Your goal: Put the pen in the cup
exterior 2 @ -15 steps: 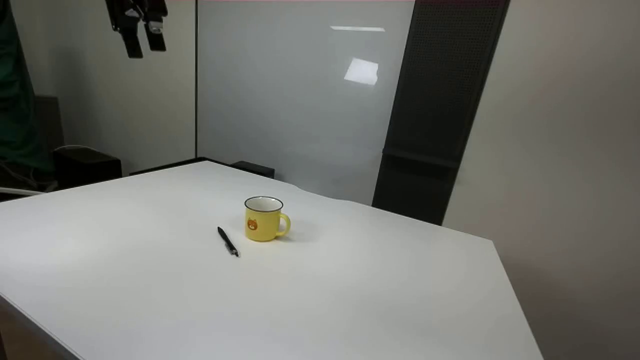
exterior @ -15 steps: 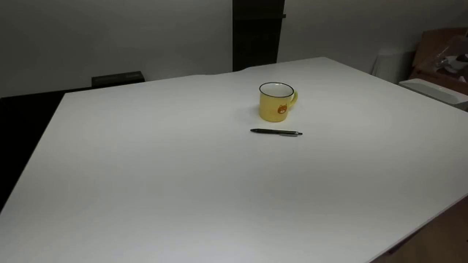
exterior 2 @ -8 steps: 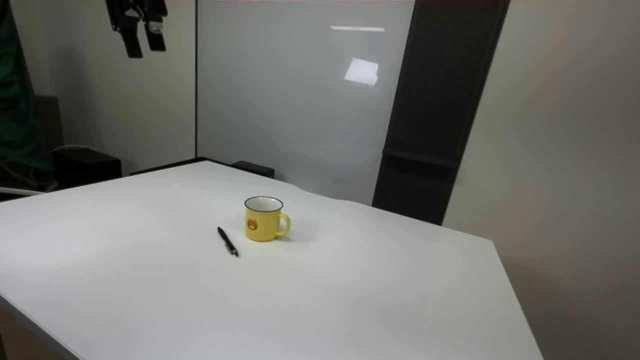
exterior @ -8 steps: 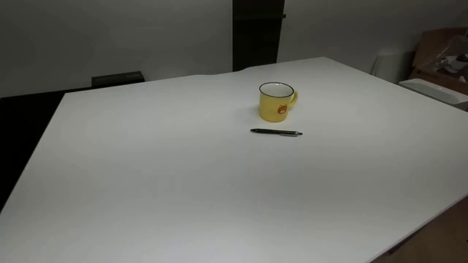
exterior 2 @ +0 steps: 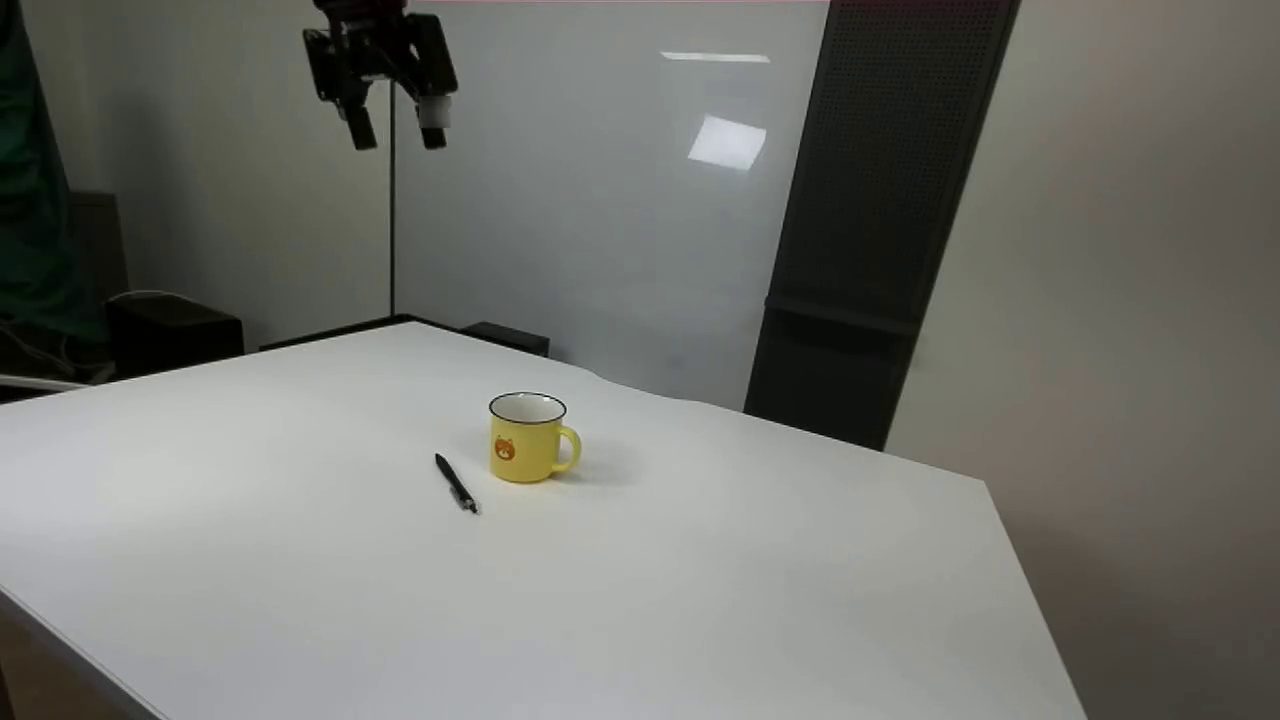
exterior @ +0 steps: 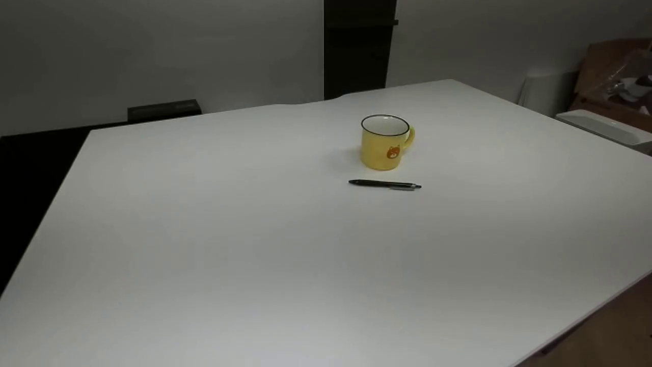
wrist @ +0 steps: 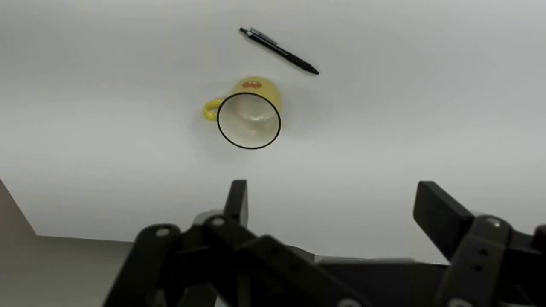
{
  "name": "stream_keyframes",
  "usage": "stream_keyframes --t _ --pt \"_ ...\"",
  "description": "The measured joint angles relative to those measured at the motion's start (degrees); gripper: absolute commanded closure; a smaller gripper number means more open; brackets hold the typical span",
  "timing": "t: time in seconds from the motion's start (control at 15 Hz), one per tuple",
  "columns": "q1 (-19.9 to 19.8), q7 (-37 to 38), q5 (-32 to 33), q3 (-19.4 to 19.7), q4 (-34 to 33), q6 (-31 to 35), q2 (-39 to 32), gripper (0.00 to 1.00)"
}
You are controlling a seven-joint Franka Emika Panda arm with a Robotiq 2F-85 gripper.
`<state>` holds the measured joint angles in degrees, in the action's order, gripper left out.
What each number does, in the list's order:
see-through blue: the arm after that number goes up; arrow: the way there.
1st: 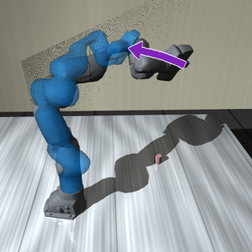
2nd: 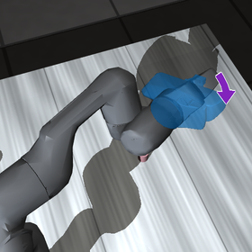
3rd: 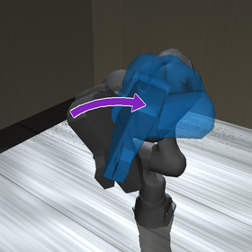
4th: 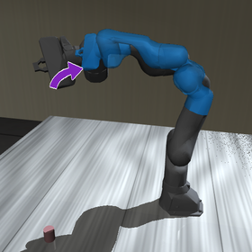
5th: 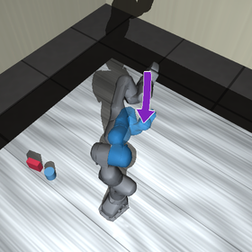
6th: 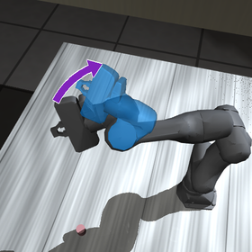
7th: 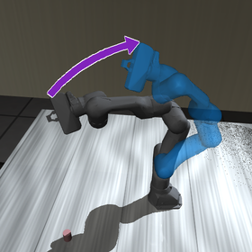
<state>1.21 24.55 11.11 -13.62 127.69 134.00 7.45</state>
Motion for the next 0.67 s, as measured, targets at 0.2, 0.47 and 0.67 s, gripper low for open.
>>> stream_keyframes --t 0.2,0.47,0.67 --pt "0.35 -13.66 -2.67 3.18 -2.68 5.60 -6.19 0.00" --pt "0.63 -29.33 -8.58 5.02 -6.33 7.90 -13.45 0.00" --pt "0.93 -29.22 -8.50 5.22 -6.27 8.06 -13.53 0.00"
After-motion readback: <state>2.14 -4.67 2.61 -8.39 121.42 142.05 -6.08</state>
